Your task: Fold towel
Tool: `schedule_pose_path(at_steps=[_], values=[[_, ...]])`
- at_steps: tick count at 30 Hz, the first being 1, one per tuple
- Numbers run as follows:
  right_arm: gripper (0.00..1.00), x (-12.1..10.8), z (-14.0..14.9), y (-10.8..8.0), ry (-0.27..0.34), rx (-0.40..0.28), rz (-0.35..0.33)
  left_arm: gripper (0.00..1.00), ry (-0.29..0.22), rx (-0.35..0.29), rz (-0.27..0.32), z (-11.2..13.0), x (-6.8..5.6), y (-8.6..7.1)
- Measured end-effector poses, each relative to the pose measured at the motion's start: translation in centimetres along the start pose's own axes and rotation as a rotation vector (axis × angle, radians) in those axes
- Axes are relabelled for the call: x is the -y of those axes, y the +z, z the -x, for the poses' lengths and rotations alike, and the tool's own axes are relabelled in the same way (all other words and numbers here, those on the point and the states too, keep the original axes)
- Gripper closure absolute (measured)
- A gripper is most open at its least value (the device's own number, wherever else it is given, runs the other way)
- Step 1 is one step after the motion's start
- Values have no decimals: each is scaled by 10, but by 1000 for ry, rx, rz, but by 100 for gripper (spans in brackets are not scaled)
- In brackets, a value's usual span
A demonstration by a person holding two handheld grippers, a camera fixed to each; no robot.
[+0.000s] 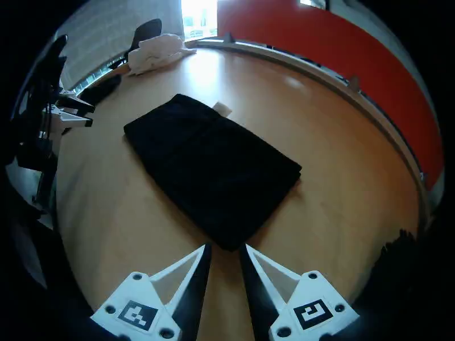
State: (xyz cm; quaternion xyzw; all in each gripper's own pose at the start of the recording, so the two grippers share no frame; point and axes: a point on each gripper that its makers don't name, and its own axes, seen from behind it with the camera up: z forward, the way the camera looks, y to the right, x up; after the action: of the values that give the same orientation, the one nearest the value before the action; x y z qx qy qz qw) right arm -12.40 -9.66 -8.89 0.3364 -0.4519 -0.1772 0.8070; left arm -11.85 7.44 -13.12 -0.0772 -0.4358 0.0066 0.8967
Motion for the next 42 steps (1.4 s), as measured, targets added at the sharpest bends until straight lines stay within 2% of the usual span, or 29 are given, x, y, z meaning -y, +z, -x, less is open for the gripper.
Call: schedule_pose_path(at_steps=[11,13,26,35,42], values=[[86,-2,-1,-1,10,-5,4,6,2,1,2,0,2,1],[93,-3,-2,-1,13,-6,9,6,2,2,2,0,2,1],[93,-2,-13,-5,12,-39,18,6,1,6,-1,-1,5,4],[93,-8,-48,-27,-16,-113,44,6,-2,5,-2,-3,6,4],[93,-13,-87,-51,-67,-198,76,6,2,0,-3,-7,5,5]])
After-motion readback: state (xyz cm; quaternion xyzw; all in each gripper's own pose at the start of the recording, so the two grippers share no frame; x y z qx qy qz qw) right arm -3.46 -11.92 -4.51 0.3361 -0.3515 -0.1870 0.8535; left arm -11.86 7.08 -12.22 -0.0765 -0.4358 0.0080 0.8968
